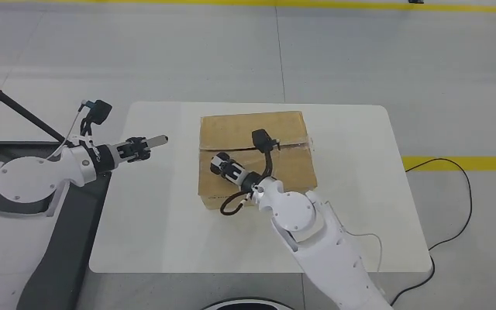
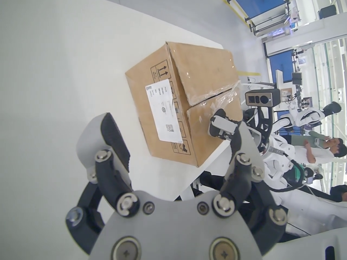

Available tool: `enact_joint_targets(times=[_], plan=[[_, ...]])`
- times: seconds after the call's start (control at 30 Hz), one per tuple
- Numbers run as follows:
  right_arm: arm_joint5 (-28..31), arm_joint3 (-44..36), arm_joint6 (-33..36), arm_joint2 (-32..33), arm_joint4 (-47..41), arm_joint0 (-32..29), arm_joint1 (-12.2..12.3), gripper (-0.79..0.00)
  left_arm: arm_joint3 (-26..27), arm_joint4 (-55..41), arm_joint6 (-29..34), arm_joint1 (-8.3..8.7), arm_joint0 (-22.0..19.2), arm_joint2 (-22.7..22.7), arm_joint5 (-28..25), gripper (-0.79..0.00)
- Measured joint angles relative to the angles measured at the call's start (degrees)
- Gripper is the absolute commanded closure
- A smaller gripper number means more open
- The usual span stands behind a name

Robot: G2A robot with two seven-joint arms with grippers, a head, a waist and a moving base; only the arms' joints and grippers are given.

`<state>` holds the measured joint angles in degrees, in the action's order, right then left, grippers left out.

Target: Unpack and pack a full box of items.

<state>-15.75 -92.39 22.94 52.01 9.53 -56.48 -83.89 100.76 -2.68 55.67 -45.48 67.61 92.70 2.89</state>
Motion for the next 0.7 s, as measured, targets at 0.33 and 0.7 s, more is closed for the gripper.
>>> enact_joint_targets(times=[0.33, 0.7], plan=[[0.2, 1.5, 0.3, -1.4, -0.1, 1.3, -0.7, 0.0, -0.1, -1.3, 0.3, 0.12, 0.9, 1.1, -0.6, -0.785], [0.1, 3.5, -0.1, -2.9, -0.3, 2.6, -1.6, 0.0, -0.1, -1.3, 0.3, 0.12, 0.9, 1.1, -0.6, -0.785]])
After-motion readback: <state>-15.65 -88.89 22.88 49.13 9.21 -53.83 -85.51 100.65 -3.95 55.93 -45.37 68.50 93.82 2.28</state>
